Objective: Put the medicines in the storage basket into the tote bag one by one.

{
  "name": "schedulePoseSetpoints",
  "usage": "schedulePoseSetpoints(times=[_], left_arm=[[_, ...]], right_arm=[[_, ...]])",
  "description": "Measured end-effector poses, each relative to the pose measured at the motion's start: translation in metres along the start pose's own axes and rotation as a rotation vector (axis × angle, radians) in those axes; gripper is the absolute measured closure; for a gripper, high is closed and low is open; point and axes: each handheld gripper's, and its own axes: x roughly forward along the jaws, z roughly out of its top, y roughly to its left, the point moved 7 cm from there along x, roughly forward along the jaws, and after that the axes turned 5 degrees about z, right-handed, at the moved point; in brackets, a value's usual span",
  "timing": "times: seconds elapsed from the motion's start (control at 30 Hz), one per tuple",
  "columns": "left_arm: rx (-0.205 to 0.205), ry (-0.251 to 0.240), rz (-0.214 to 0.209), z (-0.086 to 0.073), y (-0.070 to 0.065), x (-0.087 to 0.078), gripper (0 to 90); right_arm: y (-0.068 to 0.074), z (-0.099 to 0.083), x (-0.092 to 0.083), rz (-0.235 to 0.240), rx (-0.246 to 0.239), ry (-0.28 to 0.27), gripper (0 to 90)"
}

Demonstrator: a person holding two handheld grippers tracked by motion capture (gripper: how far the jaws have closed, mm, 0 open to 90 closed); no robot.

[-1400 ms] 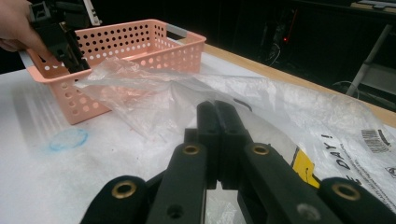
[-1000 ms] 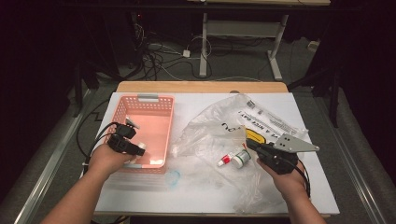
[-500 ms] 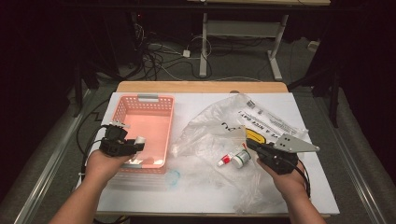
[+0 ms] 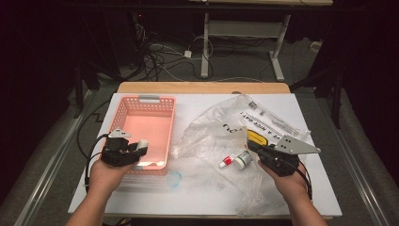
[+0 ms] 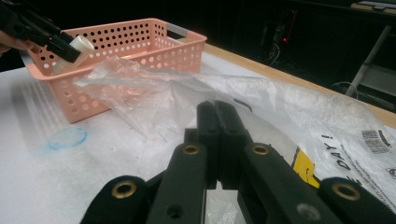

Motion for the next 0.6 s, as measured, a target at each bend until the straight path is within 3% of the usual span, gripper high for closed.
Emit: schedulePoseSetpoints(times=[0.23,0.37,0.6], left_arm=[[-0.001,-0.113,-0.019,0.003,-0.011,-0.01,57.9],[0.002,-0.14,-0.043,0.009,-0.018,-0.018,57.9],[0.063,-0.196,-0.063,0.027,-0.041,-0.036,57.9]], right_arm=[[0.001,-0.002,0.003,0.003,0.002,0.005,90.0],[0.001,-0.002,0.003,0.0,0.003,0.002,90.0],[0.001,-0.001,0.004,0.0,0.008,-0.006,90.0]])
